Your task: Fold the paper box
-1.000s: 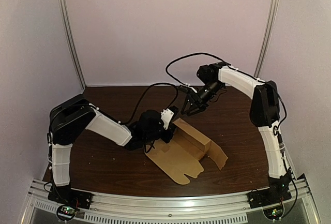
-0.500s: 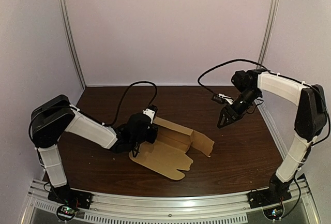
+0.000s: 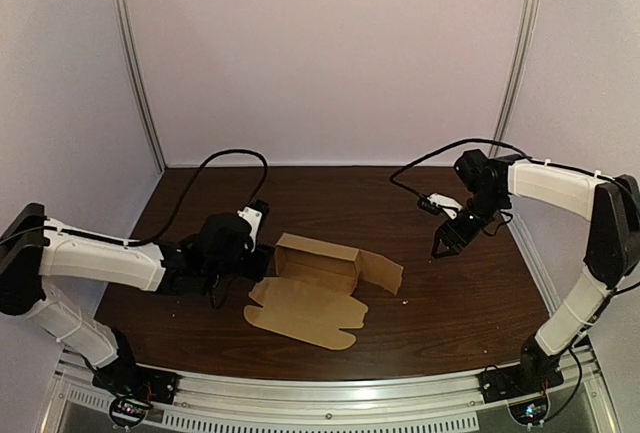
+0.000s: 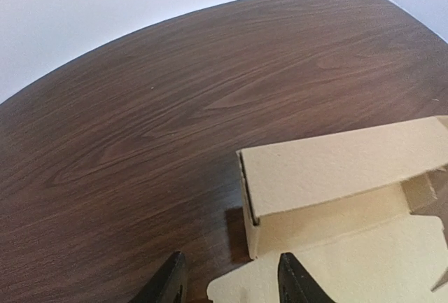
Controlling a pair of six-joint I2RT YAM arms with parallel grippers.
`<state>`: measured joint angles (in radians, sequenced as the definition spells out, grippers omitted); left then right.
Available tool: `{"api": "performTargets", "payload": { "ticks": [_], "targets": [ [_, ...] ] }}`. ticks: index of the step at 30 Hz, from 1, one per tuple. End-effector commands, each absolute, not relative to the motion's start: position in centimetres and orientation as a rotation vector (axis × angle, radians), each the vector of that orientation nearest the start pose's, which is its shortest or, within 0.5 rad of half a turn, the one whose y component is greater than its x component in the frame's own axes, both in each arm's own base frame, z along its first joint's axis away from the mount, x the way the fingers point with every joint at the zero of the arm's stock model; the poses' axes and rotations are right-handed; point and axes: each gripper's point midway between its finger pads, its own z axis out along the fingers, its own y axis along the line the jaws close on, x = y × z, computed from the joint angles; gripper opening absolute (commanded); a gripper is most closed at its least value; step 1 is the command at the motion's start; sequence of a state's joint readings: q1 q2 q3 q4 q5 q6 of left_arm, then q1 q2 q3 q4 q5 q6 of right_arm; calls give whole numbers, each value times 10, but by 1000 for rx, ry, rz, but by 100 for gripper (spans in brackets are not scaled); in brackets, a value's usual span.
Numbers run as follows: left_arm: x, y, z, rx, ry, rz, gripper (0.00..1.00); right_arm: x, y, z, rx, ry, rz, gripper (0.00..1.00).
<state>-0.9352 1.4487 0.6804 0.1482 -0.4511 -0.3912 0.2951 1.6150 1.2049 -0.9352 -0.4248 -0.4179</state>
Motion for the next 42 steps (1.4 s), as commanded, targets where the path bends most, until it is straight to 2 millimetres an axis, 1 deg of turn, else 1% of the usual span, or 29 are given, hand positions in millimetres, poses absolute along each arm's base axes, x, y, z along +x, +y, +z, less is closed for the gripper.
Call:
{"api": "performTargets", "payload": {
  "ticks": [1, 3, 5, 6, 8, 9, 12, 14, 16, 20, 23, 27, 33, 36, 42],
  "targets": [
    [259, -269, 132, 548, 2173, -357, 49, 311, 161, 102, -1130, 2581, 450, 61],
    [256, -275, 150, 598, 2156, -387, 52, 309, 166, 98, -1169, 2575, 450, 60],
    [257, -284, 161, 644, 2157, -395, 59, 305, 174, 95, -1204, 2562, 474, 58],
    [258, -290, 162, 675, 2173, -392, 63, 303, 179, 95, -1219, 2556, 491, 56],
    [263, -305, 159, 741, 2220, -381, 65, 299, 189, 92, -1256, 2547, 518, 54],
    [266, -312, 153, 774, 2255, -370, 65, 296, 193, 91, -1281, 2544, 521, 53],
    [276, -336, 143, 830, 2314, -381, 65, 286, 207, 83, -1382, 2520, 504, 52],
    [283, -346, 139, 844, 2320, -385, 64, 279, 215, 78, -1456, 2496, 477, 51],
    [289, -350, 135, 842, 2333, -391, 64, 271, 223, 75, -1512, 2477, 466, 51],
    [294, -346, 130, 823, 2352, -407, 63, 259, 235, 73, -1580, 2450, 460, 50],
    [293, -340, 120, 808, 2380, -417, 59, 254, 244, 73, -1615, 2430, 464, 50],
    [288, -336, 109, 789, 2400, -443, 54, 251, 252, 76, -1642, 2406, 471, 48],
    [281, -331, 105, 741, 2408, -471, 49, 251, 265, 81, -1648, 2403, 501, 43],
    [278, -326, 100, 730, 2413, -475, 48, 251, 272, 80, -1658, 2402, 520, 42],
    [274, -320, 91, 717, 2423, -471, 48, 243, 290, 74, -1715, 2371, 556, 42]
  ]
}}
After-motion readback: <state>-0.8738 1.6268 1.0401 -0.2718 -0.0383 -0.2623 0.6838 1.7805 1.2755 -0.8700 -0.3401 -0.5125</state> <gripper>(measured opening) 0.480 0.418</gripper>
